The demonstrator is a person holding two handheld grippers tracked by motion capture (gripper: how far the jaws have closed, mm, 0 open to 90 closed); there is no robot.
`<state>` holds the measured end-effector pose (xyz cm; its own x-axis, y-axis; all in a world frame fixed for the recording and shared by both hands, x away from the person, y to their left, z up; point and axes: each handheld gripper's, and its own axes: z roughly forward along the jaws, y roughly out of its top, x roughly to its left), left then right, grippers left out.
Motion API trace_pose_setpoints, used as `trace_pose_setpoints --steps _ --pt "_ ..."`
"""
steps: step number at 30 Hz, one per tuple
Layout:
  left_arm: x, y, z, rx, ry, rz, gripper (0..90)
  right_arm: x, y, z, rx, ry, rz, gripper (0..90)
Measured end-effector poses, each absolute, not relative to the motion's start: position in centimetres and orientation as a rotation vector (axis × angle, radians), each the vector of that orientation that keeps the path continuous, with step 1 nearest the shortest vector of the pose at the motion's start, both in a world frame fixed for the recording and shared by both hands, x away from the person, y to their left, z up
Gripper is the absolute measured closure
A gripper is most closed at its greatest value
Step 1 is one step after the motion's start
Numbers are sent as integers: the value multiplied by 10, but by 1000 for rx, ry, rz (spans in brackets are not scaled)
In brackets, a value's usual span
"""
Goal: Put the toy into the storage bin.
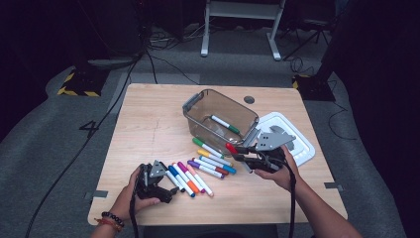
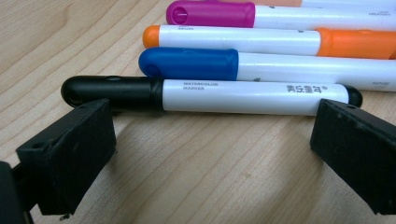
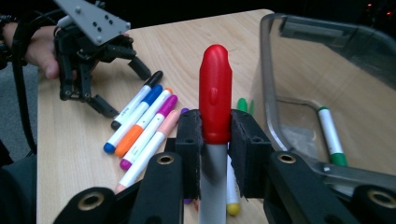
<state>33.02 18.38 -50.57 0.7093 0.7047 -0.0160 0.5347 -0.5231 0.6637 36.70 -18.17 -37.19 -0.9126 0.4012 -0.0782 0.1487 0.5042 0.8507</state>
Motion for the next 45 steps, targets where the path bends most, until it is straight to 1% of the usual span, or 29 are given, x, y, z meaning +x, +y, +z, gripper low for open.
trace_pose_setpoints --steps 9,12,24,37,45 --pt "330 184 -506 2255 939 335 5 382 -188 -341 507 2415 1389 744" --pt "330 184 -506 2256 938 334 5 392 -188 -330 520 2391 1392 744" --pt "330 184 -506 2257 935 332 5 427 -178 -303 556 2330 1388 744" --pt "330 184 -506 2256 933 332 6 469 -143 -319 617 2405 1315 744" --pt "330 184 -506 2256 934 331 5 495 -123 -342 680 2496 1205 744"
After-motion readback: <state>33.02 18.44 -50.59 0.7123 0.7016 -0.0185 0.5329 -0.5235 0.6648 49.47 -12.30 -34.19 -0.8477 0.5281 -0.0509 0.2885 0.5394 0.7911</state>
